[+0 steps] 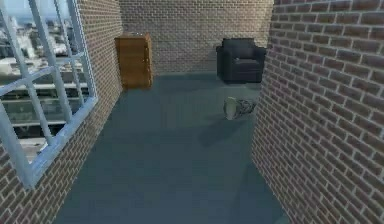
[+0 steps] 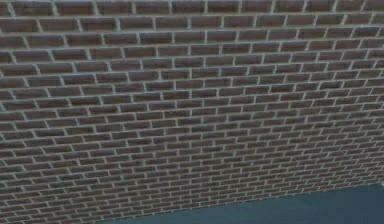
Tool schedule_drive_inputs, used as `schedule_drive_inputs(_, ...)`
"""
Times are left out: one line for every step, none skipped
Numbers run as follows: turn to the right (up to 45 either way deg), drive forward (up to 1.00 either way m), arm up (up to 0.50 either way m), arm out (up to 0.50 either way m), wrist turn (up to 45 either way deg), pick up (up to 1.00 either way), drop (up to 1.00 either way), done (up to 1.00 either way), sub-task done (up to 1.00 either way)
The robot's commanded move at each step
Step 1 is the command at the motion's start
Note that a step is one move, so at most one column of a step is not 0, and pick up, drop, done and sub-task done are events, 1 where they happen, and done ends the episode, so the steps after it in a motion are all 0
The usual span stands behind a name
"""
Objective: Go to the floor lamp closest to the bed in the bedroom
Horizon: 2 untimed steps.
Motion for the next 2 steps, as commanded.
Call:
schedule_drive_inputs(0.0,1.0,0.0,0.0,0.0,0.0,0.0,0.0,0.0)
schedule_drive_inputs(0.0,1.0,0.0,0.0,0.0,0.0,0.0,0.0,0.0)
